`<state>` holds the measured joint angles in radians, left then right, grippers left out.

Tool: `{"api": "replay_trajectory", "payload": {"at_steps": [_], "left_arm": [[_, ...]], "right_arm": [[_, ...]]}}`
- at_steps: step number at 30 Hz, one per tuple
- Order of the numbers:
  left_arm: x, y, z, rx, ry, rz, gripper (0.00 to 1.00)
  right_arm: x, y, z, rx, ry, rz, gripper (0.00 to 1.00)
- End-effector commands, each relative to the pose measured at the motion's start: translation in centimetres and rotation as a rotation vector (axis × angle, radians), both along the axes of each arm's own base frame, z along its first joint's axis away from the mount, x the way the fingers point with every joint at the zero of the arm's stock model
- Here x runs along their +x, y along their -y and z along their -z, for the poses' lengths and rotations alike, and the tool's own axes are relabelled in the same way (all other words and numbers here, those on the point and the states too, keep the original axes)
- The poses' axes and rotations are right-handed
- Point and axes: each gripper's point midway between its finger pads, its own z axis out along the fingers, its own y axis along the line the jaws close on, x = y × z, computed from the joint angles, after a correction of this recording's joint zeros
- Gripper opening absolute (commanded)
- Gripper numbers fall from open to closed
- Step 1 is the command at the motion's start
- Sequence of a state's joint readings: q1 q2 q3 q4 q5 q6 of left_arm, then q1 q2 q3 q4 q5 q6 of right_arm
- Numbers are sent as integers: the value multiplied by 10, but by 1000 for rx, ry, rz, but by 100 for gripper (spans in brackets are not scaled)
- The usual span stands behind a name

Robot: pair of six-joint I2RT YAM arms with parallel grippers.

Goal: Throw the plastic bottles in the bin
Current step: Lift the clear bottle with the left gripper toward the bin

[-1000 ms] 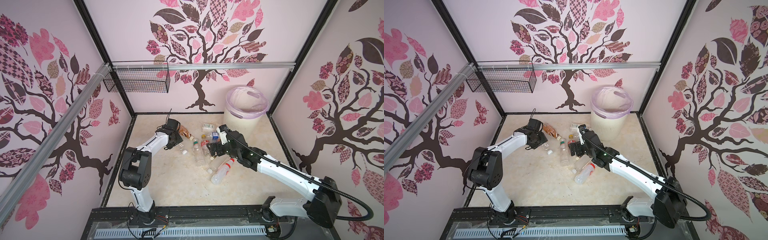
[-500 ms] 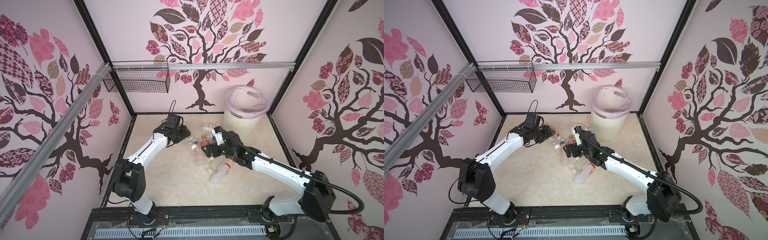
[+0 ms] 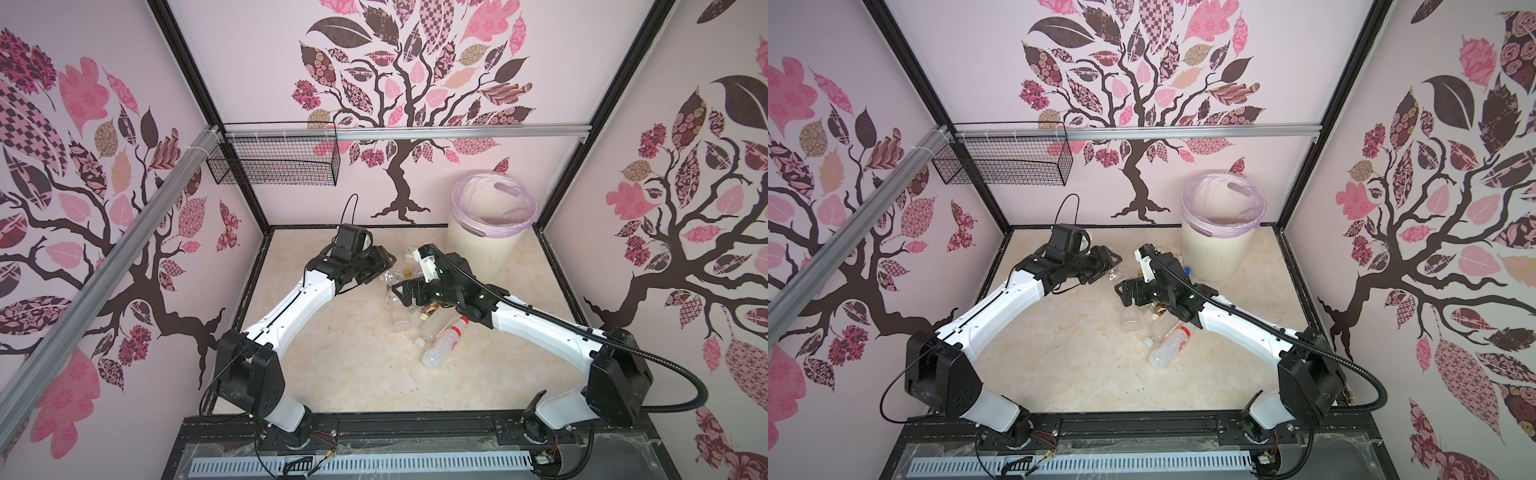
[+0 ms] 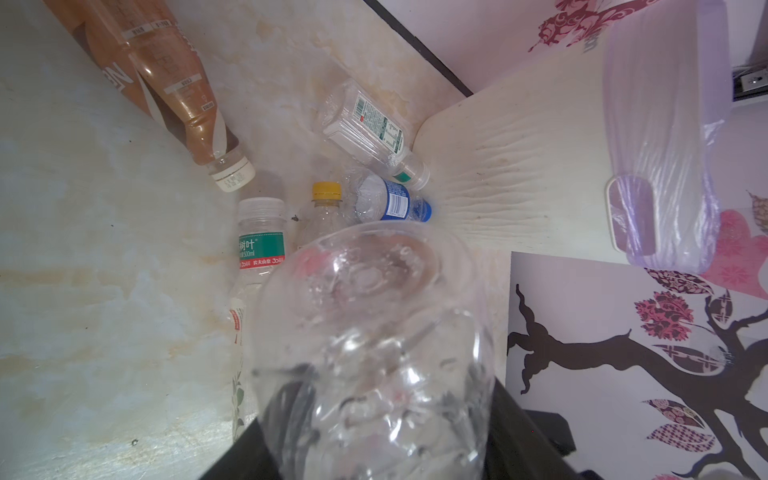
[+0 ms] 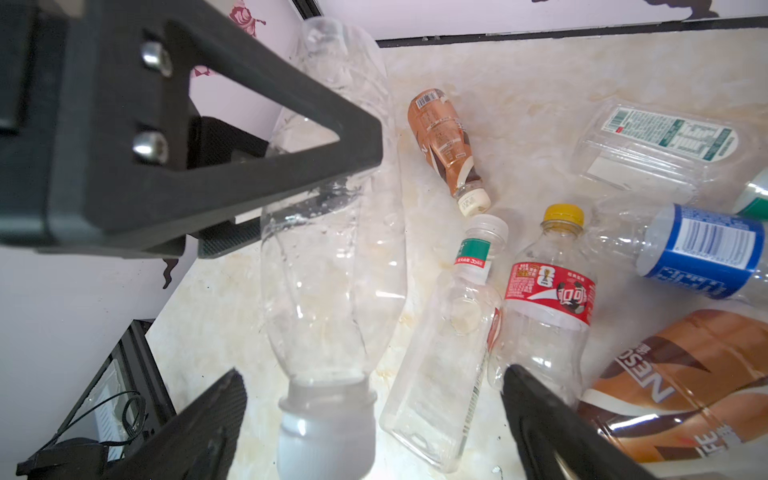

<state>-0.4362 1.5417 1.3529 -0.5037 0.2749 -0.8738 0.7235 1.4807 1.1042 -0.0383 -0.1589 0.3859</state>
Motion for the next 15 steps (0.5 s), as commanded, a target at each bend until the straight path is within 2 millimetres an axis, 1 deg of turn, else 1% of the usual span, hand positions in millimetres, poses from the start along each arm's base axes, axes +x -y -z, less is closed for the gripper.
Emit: {"api": "replay_trajectory", "payload": {"at_steps": [1,6,11,15], "left_arm": [[-5,6,-12,-42,22,10,60],[-8,9,-13,-56,15,12,60],[-10,12,-14,-62,14,15,60],[-9,12,-15,-66,17,8,60]], "right_arm": [[9,-11,-12,38,8,-3,97],[17,-17,-16,52,12,2,93],[21,-21,-19,69,13,7,84],[22,-21,-17,78,8,12,77]]}}
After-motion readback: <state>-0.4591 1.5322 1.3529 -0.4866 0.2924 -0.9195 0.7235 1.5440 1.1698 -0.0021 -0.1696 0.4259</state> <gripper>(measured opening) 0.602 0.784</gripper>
